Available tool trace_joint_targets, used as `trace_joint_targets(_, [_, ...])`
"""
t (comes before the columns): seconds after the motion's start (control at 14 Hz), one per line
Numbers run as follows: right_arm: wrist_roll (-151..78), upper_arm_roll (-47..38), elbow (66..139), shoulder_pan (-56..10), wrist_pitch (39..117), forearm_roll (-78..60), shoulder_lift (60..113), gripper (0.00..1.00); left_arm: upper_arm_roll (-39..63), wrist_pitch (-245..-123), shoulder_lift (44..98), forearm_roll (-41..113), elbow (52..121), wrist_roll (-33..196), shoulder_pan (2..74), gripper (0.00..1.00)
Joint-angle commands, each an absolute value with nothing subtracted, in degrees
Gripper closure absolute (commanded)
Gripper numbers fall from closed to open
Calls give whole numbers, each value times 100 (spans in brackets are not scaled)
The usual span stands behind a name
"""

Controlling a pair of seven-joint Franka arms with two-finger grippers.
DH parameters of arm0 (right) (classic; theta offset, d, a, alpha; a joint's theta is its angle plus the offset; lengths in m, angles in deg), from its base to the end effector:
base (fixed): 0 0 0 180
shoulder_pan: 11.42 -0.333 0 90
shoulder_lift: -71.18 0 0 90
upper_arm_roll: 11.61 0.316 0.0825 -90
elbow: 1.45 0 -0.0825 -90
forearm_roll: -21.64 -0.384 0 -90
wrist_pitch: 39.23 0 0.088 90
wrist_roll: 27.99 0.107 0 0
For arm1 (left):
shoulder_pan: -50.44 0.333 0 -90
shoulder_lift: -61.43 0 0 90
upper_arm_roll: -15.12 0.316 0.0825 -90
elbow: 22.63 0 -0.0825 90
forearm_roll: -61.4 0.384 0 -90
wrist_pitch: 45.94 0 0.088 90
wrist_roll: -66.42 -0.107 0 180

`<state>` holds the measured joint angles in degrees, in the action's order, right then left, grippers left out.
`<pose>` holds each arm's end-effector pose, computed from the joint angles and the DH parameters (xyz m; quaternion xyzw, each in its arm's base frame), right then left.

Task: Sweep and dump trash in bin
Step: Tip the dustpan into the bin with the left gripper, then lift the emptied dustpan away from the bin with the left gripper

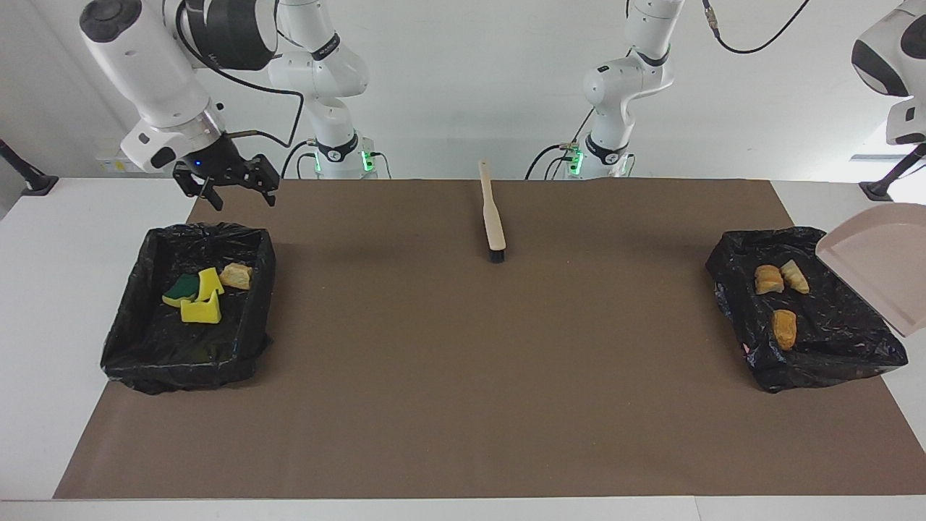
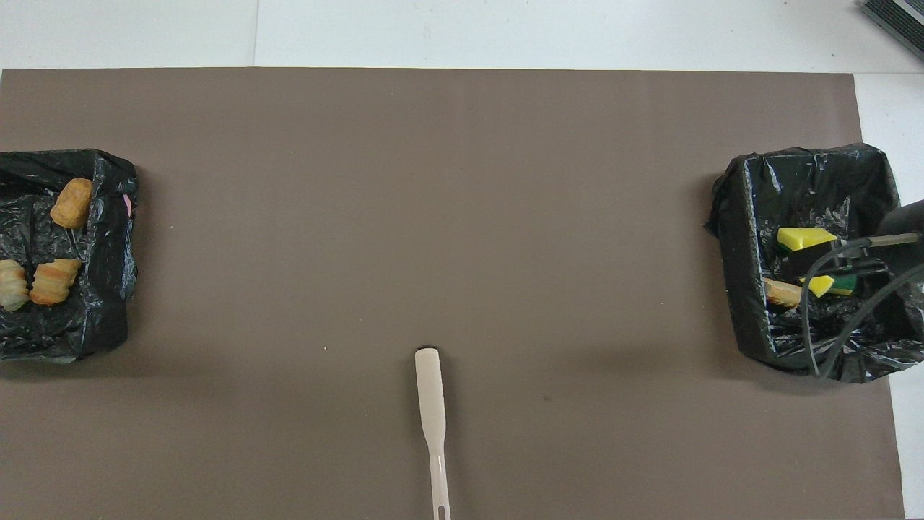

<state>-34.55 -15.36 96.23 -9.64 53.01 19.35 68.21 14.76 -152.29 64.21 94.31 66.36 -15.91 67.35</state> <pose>0.5366 -0.0486 0.5929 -0.9995 -0.0079 0.0192 0.0238 0.5598 0.2106 0.6463 -0.7746 0.5540 0.1333 0.2743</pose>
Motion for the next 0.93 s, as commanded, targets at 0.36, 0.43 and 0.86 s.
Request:
trace_joint_targets(0.36, [-2808, -1399, 9145, -1221, 4902, 2032, 6872, 0, 1398, -13480, 5680, 7443, 7349, 2678, 5802, 100])
trace_joint_targets(0.43, [-2843, -1398, 9154, -1230, 4893, 2032, 6872, 0, 1398, -13471, 5573, 7179, 7561, 3235, 5547, 100])
trace_joint_targets(0.86, [-3054, -1407, 9171, -1195, 4901, 2023, 6811, 0, 1398, -14373, 5572, 6114, 8388, 6838, 3342, 100])
